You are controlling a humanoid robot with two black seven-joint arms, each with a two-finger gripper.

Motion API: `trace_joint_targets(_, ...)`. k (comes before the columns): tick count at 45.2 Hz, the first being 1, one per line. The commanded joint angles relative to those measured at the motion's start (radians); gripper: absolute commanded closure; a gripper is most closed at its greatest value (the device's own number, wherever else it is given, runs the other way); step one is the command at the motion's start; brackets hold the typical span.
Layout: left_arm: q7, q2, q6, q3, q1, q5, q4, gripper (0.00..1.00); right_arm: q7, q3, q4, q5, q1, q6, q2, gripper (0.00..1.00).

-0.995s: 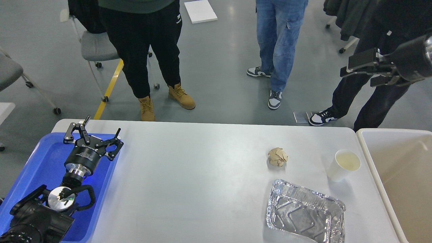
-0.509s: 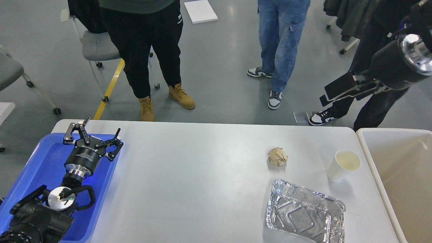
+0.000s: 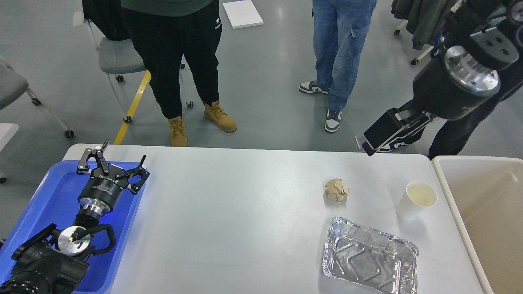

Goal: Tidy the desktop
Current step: 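Raise the right gripper up and away from the paper cup, then lower the right gripper down beside the small paper cup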

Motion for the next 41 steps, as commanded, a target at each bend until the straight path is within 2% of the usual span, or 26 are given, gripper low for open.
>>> trace_joint_targets(1, 0.0, 0.0, 0.0, 0.001, 0.0, 0.0, 0.0, 0.0, -0.051, -0.006, -0.024, 0.019, -0.049, 0.011, 0.116, 0.0)
trace_joint_targets(5, 0.0, 0.0, 0.0, 0.001, 0.0, 0.0, 0.0, 0.0, -0.112, -0.037, -0.046, 0.082, -0.066, 0.011, 0.132, 0.0)
trace_joint_targets(13, 0.0, 0.0, 0.0, 0.001, 0.0, 0.0, 0.0, 0.0, -0.298, -0.106, -0.07, 0.246, -0.081, 0.011, 0.162, 0.0)
trace_joint_targets(21, 0.0, 0.0, 0.0, 0.001, 0.0, 0.0, 0.0, 0.0, -0.425, -0.158, -0.072, 0.3, -0.085, 0.011, 0.156, 0.0)
trace_joint_targets(28, 0.0, 0.0, 0.0, 0.001, 0.0, 0.0, 0.0, 0.0, -0.46, -0.232, -0.069, 0.37, -0.077, 0.011, 0.139, 0.0)
trace_joint_targets(41, 0.0, 0.0, 0.0, 0.001, 0.0, 0.0, 0.0, 0.0, -0.465, -0.347, -0.05, 0.513, -0.057, 0.011, 0.101, 0.0)
